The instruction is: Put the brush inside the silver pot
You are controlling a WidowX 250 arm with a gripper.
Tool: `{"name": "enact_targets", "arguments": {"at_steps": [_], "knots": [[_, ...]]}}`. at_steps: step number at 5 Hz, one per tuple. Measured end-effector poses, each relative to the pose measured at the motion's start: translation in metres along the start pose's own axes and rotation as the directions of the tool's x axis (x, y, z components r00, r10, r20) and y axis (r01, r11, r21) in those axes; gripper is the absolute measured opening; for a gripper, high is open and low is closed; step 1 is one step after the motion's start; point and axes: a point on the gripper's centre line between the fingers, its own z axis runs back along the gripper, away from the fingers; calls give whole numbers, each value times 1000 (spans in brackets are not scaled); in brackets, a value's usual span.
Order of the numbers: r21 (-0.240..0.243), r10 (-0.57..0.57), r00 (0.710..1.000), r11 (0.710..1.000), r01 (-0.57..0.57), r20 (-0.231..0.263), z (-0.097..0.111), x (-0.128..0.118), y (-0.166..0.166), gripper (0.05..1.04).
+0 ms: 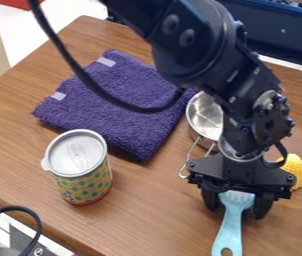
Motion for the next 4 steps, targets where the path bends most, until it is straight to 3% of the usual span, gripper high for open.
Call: {"name": "enact_targets", "arguments": {"at_steps": [1,2,3,4], "knots": [[-29,48,999,998,-47,23,24,12,4,759],[-56,143,987,989,-139,77,41,37,10,759],[-65,244,960,969,-237,139,52,63,19,759],[-68,354,925,935,-348,134,57,94,31,759]]}}
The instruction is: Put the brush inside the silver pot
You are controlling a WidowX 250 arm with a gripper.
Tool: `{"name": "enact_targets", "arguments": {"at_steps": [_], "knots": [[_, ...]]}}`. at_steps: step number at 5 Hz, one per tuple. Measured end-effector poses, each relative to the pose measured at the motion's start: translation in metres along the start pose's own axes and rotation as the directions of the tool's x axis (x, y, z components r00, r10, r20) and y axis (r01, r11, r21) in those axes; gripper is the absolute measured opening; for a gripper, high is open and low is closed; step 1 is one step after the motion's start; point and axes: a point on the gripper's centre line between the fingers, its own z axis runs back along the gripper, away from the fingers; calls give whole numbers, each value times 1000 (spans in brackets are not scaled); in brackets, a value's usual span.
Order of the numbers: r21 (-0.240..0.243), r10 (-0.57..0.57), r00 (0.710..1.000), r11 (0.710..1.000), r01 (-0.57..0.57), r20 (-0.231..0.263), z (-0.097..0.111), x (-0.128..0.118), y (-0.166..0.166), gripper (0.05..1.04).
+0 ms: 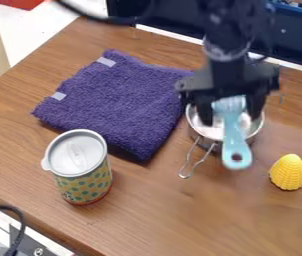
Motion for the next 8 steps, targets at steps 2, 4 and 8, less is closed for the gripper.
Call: {"name": "enact_targets", "arguments": {"at_steps": [2,4,8], "knots": [[84,75,995,994,-70,-58,-24,29,-1,759],[89,41,992,996,-30,-123,-35,26,-4,760],[105,27,991,994,-13,-127,-39,25,-2,1001]]}}
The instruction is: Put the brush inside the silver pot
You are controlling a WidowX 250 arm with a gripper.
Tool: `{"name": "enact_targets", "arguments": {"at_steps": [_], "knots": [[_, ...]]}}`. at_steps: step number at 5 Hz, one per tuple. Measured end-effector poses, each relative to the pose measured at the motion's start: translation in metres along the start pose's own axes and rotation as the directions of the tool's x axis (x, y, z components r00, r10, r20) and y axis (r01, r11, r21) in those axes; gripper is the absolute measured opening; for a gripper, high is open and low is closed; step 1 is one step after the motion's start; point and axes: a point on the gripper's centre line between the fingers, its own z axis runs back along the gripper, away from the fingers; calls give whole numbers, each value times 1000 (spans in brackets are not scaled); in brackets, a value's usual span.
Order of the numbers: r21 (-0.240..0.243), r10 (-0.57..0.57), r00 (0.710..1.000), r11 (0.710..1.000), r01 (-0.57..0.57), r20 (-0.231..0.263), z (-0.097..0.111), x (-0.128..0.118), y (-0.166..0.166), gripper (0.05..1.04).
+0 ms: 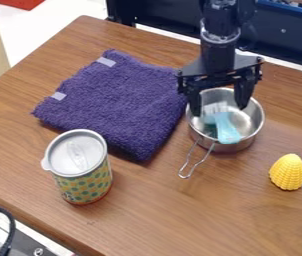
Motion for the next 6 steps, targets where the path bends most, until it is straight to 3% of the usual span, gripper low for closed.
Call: {"name": "enact_targets", "arguments": {"at_steps": [2,3,4,5,6], "knots": [[-13,0,1000,1000,0,18,7,1,2,1001],[-21,-5,999,1000,6,48,21,-1,8,1001],[16,-59,995,998,58,77,34,-7,16,1001],[98,-169,981,982,160,99,35,-11,28,1001],[107,-299,951,951,291,78,36,-11,33,1001]]}}
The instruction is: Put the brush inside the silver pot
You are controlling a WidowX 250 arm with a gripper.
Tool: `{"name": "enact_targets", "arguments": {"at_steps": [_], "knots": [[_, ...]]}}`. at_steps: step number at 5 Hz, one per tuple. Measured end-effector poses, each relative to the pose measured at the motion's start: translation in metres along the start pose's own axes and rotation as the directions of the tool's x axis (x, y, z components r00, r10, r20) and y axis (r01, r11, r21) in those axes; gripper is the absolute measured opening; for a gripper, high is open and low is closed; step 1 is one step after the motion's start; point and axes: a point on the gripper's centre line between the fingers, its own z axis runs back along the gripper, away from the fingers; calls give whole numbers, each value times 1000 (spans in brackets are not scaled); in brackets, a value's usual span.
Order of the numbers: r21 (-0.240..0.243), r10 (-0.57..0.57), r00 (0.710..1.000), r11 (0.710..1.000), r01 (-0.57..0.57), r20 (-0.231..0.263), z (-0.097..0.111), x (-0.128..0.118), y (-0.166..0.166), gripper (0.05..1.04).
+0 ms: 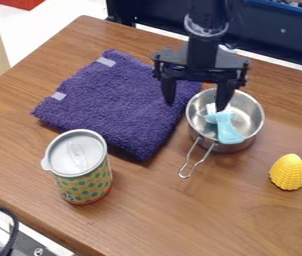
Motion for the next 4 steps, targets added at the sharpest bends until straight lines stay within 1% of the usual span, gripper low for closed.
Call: {"name": "enact_targets", "arguments": {"at_steps": [1,2,3,4], "knots": [[-25,-86,994,996,88,61,2,11,0,1001],[-28,-124,985,991,129,122,2,25,-1,1001],[-7,-89,983,996,92,161,-9,49,10,1001],[12,-56,985,998,55,164,-18,72,30,1001]]}}
